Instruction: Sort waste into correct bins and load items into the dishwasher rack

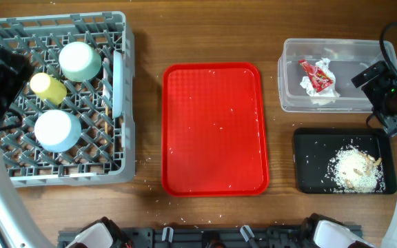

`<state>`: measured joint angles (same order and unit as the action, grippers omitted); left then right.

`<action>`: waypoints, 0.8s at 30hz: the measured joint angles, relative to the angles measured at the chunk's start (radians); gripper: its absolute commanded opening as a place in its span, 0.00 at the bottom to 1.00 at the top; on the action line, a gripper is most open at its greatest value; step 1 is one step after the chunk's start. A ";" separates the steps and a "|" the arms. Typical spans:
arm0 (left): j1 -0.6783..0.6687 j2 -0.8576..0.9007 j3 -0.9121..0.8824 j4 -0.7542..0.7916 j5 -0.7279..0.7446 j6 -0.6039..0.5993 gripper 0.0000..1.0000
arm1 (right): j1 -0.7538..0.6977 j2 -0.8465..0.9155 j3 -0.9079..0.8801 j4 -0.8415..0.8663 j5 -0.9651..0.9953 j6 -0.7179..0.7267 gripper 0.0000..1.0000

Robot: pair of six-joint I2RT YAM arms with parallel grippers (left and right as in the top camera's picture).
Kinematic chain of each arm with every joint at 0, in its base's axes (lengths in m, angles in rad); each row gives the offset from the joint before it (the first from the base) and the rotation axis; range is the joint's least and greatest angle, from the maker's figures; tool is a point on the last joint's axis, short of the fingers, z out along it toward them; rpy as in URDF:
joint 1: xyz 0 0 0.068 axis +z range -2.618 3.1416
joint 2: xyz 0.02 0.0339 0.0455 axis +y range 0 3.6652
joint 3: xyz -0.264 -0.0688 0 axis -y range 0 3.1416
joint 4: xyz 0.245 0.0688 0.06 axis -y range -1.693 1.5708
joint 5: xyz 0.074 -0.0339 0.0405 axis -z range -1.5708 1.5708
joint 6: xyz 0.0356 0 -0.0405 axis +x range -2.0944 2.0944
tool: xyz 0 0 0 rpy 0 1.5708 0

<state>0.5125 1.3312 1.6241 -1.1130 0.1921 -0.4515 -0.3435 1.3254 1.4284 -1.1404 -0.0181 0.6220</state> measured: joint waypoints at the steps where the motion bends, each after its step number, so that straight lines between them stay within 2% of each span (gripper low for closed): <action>1: 0.008 0.000 0.000 -0.017 -0.008 -0.020 1.00 | 0.000 0.000 0.000 0.000 0.000 0.000 1.00; 6: 0.009 0.000 0.000 -0.032 -0.013 -0.063 1.00 | 0.000 0.000 0.000 0.001 0.000 0.000 1.00; 17: 0.009 0.000 0.000 -0.032 -0.013 -0.063 1.00 | 0.000 0.000 0.000 0.000 0.000 0.000 1.00; 21: 0.006 -0.005 -0.002 -0.127 -0.039 -0.062 1.00 | 0.000 0.000 0.000 0.001 0.000 0.000 1.00; 24: -0.057 -0.141 -0.129 -0.131 -0.076 -0.048 1.00 | 0.000 0.000 0.000 0.002 0.000 0.000 1.00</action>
<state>0.4553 1.1904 1.4948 -1.2442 0.1158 -0.4992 -0.3435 1.3254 1.4284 -1.1389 -0.0181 0.6220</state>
